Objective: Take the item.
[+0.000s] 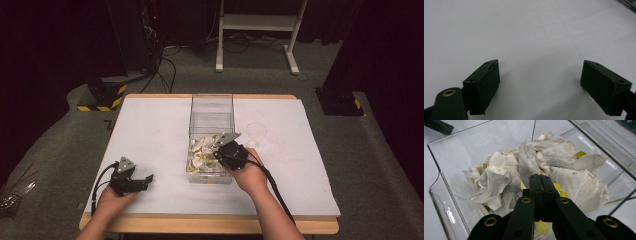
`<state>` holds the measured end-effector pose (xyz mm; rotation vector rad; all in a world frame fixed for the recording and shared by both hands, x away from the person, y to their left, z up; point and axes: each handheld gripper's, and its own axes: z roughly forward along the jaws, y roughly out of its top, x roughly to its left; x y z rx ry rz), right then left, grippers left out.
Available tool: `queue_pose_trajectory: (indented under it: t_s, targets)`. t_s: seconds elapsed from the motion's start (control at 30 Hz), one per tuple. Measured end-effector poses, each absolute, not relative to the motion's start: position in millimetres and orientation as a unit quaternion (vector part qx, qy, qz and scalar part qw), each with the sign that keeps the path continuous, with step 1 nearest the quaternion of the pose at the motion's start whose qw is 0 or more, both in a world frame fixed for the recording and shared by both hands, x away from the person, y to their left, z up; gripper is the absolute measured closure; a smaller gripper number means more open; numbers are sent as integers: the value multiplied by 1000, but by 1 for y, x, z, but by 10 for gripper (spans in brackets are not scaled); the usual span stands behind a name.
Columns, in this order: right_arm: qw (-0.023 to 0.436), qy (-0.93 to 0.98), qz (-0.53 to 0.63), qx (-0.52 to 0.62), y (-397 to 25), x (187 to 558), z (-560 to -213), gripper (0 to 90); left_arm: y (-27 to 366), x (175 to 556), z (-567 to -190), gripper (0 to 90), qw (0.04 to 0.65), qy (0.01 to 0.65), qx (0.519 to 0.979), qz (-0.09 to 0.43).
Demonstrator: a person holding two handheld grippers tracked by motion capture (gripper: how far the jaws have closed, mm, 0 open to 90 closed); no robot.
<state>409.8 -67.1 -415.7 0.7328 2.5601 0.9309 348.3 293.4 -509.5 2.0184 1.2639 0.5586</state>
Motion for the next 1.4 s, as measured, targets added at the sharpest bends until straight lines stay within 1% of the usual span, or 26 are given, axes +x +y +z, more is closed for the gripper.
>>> queue_pose_trajectory:
  t_s: [0.2,0.63,1.03,1.4]
  targets:
    - [177,873,368,268,-78,401,-417,899,293,348,-510,161,341,486,776,215]
    - [176,829,448,286,-92,394,-417,899,293,348,-510,162,342,487,774,215]
    - [184,808,479,290,-94,390,-415,898,293,348,-510,162,341,487,774,216]
    - [206,787,502,295,-97,386,-410,898,293,348,-510,162,341,488,774,217]
